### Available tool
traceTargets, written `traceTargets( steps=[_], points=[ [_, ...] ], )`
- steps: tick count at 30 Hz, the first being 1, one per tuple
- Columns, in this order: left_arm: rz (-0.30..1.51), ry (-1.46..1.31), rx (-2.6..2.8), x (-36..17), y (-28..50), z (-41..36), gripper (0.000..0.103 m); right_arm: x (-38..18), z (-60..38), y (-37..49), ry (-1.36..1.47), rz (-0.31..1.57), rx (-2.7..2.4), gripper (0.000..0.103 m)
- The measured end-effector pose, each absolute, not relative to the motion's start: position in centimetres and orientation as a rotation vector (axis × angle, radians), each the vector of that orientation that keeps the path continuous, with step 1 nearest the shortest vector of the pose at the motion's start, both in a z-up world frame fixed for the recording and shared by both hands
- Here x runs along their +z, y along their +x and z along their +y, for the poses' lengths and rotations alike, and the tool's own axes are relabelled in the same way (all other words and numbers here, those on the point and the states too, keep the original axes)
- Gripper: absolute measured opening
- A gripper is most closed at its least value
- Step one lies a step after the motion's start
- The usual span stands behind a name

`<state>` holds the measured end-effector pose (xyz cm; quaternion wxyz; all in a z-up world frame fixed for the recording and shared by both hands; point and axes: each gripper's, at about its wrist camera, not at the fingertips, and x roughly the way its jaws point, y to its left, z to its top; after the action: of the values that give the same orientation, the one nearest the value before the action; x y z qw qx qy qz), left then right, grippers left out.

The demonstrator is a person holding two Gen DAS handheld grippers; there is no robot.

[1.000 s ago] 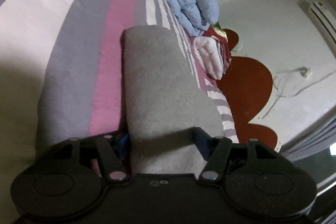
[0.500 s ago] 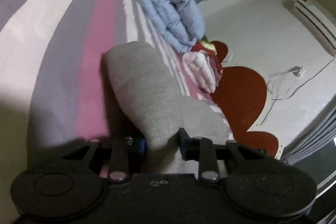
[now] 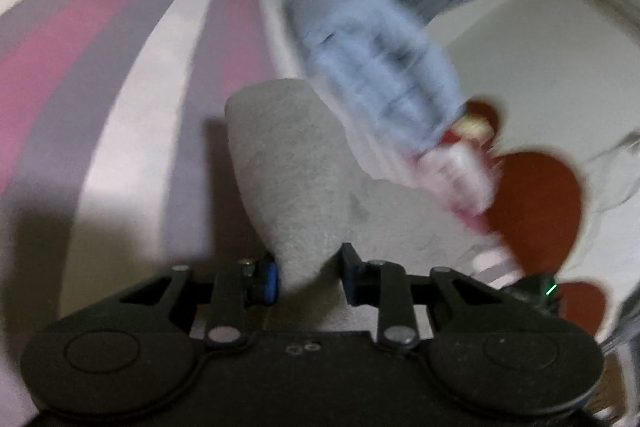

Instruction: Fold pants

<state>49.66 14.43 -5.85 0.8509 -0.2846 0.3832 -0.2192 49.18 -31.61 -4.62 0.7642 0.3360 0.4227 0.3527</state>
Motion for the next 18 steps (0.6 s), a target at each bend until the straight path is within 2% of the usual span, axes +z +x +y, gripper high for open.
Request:
traceTargets(
  steps=[1,2,3,5,7,9,13,14,15,18],
  points=[
    [0.841,-0.557,-0.408,-6.8,50.0,14.3,0.04,-5.9,-31.9,50.0,0.724,0.961,0.732,0.052],
    [0.831,-0.546,-0.381,-7.6,49.7,14.4,0.056,-7.3,-32.1,50.3,0.742,0.973,0.716,0.052],
    [0.787,-0.544,-0.379,-8.0,49.1,14.5,0.064,-8.0,-32.5,50.3,0.783,0.954,0.726,0.055],
    [0.747,-0.527,-0.353,-8.0,47.8,14.8,0.07,-8.2,-33.3,50.1,0.814,0.933,0.73,0.057],
    [0.722,-0.479,-0.315,-7.8,45.9,15.3,0.075,-7.5,-34.4,48.9,0.768,0.911,0.708,0.064],
    [0.707,-0.391,-0.22,-7.3,43.4,16.0,0.081,-6.7,-36.1,47.5,0.745,0.886,0.665,0.079],
    [0.722,-0.142,-0.009,-7.2,37.3,16.5,0.085,-5.7,-41.1,42.6,0.671,0.854,0.542,0.089],
    [0.71,-0.091,0.014,-7.2,34.9,16.7,0.089,-5.3,-42.2,40.7,0.629,0.839,0.494,0.089],
    [0.702,-0.063,0.037,-7.1,33.0,16.7,0.097,-4.8,-43.2,38.5,0.578,0.811,0.436,0.101],
    [0.667,-0.069,0.121,-6.1,26.7,17.3,0.097,-4.1,-44.5,31.0,0.428,0.715,0.296,0.103]
  ],
)
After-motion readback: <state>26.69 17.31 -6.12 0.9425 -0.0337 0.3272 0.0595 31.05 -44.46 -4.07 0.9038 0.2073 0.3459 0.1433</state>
